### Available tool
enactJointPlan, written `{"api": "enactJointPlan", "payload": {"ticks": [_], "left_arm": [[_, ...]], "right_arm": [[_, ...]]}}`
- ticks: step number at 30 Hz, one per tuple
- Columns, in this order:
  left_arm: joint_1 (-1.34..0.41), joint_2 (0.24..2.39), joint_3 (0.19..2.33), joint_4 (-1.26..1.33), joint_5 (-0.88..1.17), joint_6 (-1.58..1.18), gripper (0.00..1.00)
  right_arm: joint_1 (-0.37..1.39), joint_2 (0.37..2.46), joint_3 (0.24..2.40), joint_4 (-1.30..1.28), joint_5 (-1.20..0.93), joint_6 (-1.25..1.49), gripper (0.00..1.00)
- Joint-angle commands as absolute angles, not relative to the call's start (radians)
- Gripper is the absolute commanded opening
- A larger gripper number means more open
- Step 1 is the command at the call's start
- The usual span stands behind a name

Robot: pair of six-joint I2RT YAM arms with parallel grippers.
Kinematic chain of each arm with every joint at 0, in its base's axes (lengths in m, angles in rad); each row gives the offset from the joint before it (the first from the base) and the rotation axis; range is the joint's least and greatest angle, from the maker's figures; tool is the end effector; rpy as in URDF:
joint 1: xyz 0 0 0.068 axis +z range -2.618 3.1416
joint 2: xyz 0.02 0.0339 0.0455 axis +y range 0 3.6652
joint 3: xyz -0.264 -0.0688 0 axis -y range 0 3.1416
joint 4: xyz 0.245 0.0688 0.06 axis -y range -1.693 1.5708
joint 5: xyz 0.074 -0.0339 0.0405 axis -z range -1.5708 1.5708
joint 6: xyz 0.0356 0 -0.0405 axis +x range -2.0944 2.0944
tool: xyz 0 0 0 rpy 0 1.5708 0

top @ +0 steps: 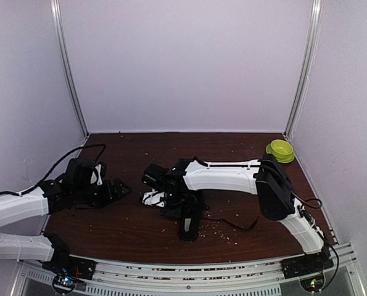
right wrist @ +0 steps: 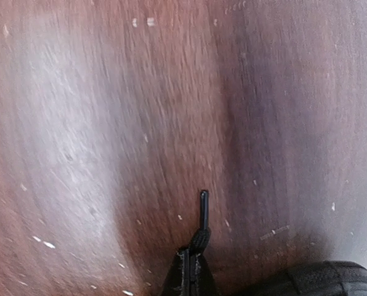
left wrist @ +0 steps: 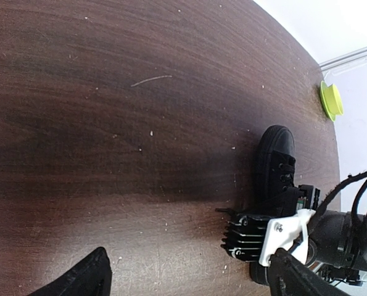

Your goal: Tie the shoes

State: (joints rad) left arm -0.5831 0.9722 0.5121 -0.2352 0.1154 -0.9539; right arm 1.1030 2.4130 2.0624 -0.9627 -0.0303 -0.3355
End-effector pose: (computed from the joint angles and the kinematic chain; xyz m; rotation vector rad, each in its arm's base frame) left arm 0.1658 -0.1143 0.2065 -0.3848 2.4096 -0.8948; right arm 0.2225 0.4428 0.1555 -1.9205 2.1844 0.1818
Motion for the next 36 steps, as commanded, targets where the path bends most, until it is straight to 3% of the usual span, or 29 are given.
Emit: {"api": "enactJointPlan", "payload": {"ticks": [1,8,15,23,36], "left_arm": [[-0.575,0.971,0.499,-0.207,0.122,-0.962,0.91],[-0.575,0.967,0.499,-0.154,0.151,-0.919,0.91],[-0.654,1.04,0.564,0.04,0.244,-0.73,0.88],[-0.84,1.251,0.645,0.363,0.256,-0.565,0.86],[-0.955,1.63,0.881,0.572,0.248,-0.484,0.82]], "right_arm": [[1.099,2.438,2.06,-0.891,-0.178,-0.291,0.0],[1.045,2.225,1.94,-0.592,-0.256,-0.095,0.0],[0.954,1.862,1.501,-0.081,-0.28,0.196,0.0],[0.931,1.586,1.241,0.008,-0.037,0.392,0.0],[0.931,1.353,1.022,0.118,0.047,0.544,0.0]]}}
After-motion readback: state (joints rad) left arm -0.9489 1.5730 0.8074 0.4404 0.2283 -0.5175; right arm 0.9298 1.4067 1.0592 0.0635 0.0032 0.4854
